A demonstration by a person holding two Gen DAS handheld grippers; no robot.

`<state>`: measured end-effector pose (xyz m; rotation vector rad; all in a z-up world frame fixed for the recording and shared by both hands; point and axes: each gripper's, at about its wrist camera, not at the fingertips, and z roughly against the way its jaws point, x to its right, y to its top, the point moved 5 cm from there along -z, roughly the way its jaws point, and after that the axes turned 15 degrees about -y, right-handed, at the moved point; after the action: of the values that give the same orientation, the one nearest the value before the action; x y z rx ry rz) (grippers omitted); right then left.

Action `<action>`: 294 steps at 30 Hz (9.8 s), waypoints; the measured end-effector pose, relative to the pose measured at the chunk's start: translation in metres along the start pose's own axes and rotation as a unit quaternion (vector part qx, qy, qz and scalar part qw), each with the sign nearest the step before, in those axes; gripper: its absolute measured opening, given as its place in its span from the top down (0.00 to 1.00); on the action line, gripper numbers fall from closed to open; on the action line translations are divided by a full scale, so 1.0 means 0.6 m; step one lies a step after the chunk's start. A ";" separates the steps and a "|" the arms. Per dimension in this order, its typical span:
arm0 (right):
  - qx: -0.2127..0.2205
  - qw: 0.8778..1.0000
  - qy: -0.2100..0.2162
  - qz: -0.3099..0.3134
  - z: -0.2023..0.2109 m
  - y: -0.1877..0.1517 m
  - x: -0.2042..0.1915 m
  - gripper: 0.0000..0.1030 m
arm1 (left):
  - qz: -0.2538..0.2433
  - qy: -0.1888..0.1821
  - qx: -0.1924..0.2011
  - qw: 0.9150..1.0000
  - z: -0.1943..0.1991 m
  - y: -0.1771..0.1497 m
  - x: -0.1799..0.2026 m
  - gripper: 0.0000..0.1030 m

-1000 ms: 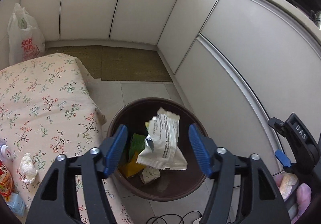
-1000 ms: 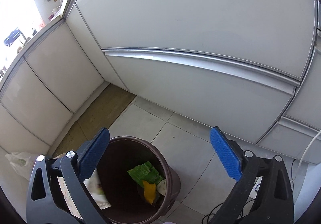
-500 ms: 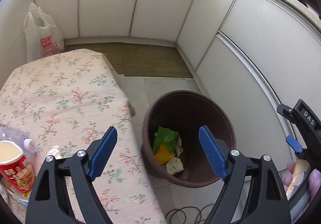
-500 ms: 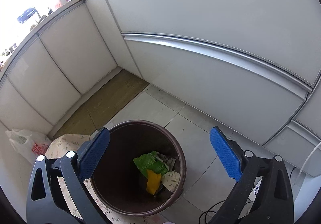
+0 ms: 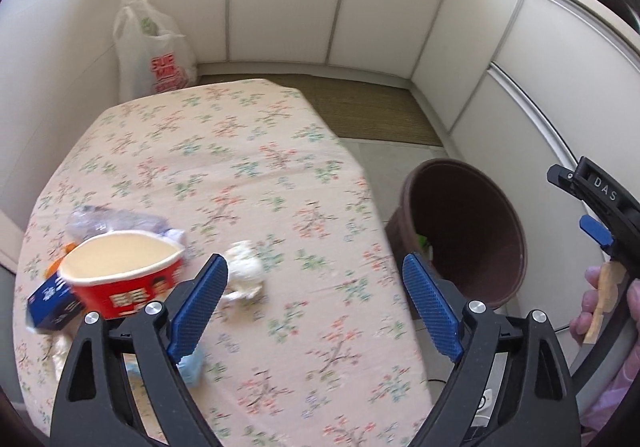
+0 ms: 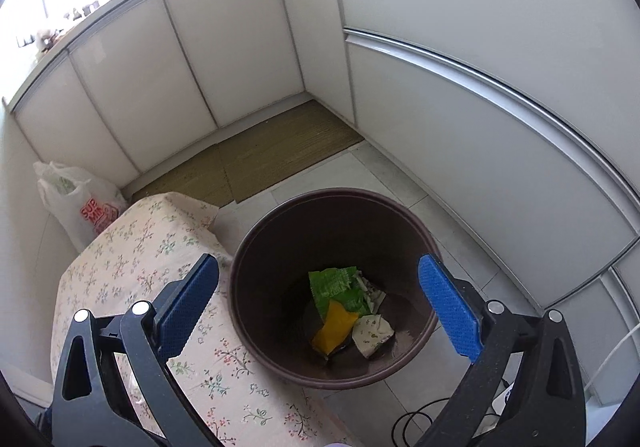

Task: Collect trash
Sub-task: 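Move both tools back over the table, then grasp the blue carton with the left tool and lift it, then grasp the blue-and-tan drink pouch with the right tool while the left tool holds the carton, then carry both items over the brown bin and open both tools, then move both tools back over the table, then grasp the orange peel with the left tool and lift it, then grasp the clear plastic bottle with the right tool while the left tool holds the peel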

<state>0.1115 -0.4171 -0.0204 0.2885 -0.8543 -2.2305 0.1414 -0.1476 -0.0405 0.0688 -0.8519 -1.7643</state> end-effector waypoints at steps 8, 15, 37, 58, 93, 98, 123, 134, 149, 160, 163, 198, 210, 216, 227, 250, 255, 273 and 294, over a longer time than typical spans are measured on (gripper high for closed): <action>0.016 0.993 0.037 0.108 0.043 -0.054 -0.121 0.07 | 0.030 0.050 0.024 0.998 0.112 -0.019 -0.140 0.16; 0.026 0.980 0.040 0.195 0.060 -0.109 -0.216 0.07 | 0.044 0.132 -0.017 0.990 0.177 -0.068 -0.307 0.16; 0.023 0.894 0.196 0.403 0.138 -0.264 -0.395 0.07 | -0.199 0.227 -0.219 0.928 0.009 -0.131 -0.416 0.46; 0.112 0.731 0.283 0.611 0.247 -0.457 -0.448 0.10 | 0.070 0.058 0.028 0.995 0.221 -0.045 -0.380 0.61; 0.093 0.699 0.369 0.606 0.301 -0.505 -0.467 0.79 | 0.127 0.037 0.096 0.987 0.292 -0.035 -0.416 0.61; 0.072 0.713 0.413 0.562 0.326 -0.466 -0.459 0.79 | 0.131 0.039 0.095 0.986 0.289 -0.035 -0.417 0.61; 0.160 0.857 0.396 0.289 0.327 -0.168 -0.318 0.79 | 0.144 0.023 0.123 0.982 0.262 -0.004 -0.391 0.61; 0.157 0.953 0.226 0.124 0.170 -0.027 -0.144 0.78 | 0.126 0.002 0.132 0.983 0.226 0.018 -0.331 0.61; 0.161 0.983 -0.081 -0.028 0.047 0.032 0.080 0.07 | 0.076 -0.068 0.106 0.989 0.105 0.057 -0.161 0.61; 0.108 0.979 -0.172 0.001 -0.022 0.036 0.169 0.07 | 0.017 -0.169 0.041 0.985 -0.069 0.099 0.124 0.61; 0.106 0.978 -0.180 -0.002 -0.020 0.042 0.182 0.07 | 0.014 -0.183 0.035 0.982 -0.099 0.112 0.175 0.60; 0.118 0.987 -0.060 0.093 0.025 0.007 0.017 0.07 | 0.031 -0.072 0.035 0.996 -0.063 0.066 0.086 0.20; 0.140 0.970 -0.028 0.195 0.068 -0.052 -0.107 0.07 | 0.055 0.019 0.067 0.996 0.077 0.004 -0.082 0.18; 0.146 0.960 -0.015 0.240 0.083 -0.092 -0.182 0.07 | 0.110 0.067 0.089 0.988 0.153 -0.014 -0.209 0.18; 0.146 0.937 0.003 0.317 0.092 -0.156 -0.302 0.07 | 0.139 0.214 0.001 0.967 0.150 -0.027 -0.475 0.18; 0.126 0.910 0.002 0.395 0.045 -0.221 -0.429 0.07 | 0.049 0.170 -0.119 0.977 -0.031 -0.030 -0.582 0.37; 0.127 0.909 0.013 0.396 0.055 -0.223 -0.432 0.07 | 0.075 0.163 -0.132 0.975 -0.023 -0.046 -0.578 0.49; -0.054 0.926 0.196 0.320 0.056 -0.238 -0.476 0.07 | 0.116 0.102 0.028 0.988 0.204 -0.042 -0.417 0.83; -0.086 0.740 0.170 0.645 0.073 -0.424 -0.793 0.07 | 0.147 0.136 0.155 0.968 0.353 0.018 -0.450 0.82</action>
<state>0.2942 0.0686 -0.1749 -0.0319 -0.3772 -0.8668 0.1578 0.1887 0.0252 0.3639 -0.8788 -1.2994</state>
